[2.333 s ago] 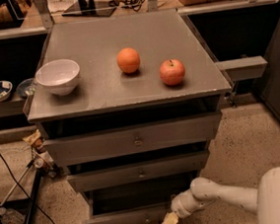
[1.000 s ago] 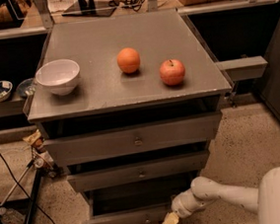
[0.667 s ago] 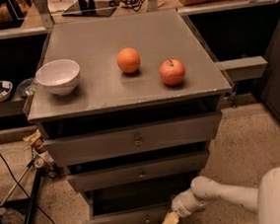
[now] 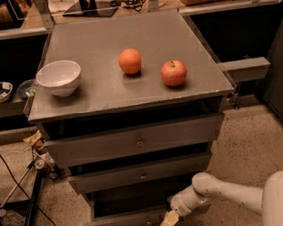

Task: Open bottom drawer

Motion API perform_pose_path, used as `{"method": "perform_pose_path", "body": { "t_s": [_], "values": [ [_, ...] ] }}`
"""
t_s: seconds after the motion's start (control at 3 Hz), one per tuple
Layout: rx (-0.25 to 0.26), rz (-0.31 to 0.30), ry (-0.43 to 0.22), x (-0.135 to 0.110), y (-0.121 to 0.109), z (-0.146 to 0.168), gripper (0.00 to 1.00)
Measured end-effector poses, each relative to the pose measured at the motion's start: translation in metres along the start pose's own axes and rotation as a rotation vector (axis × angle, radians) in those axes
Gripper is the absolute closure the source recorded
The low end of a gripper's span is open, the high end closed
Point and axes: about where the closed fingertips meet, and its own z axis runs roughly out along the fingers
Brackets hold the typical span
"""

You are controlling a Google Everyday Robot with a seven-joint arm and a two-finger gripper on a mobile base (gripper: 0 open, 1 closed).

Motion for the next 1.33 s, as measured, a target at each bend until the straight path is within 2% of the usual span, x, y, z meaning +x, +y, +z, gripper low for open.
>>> {"method": "perform_pose_path", "body": {
  "t_s": [0.33, 0.67, 1.0, 1.33],
  "values": [
    [-0.006, -0.004, 0.001, 0.000, 0.002, 0.000, 0.00],
    [-0.042, 0.021, 0.024, 0.016, 0.007, 0.013, 0.00],
    [-0.042, 0.021, 0.024, 0.013, 0.009, 0.010, 0.00],
    [-0.049, 0.054, 0.022, 0.021, 0.014, 0.010, 0.00]
  ]
}}
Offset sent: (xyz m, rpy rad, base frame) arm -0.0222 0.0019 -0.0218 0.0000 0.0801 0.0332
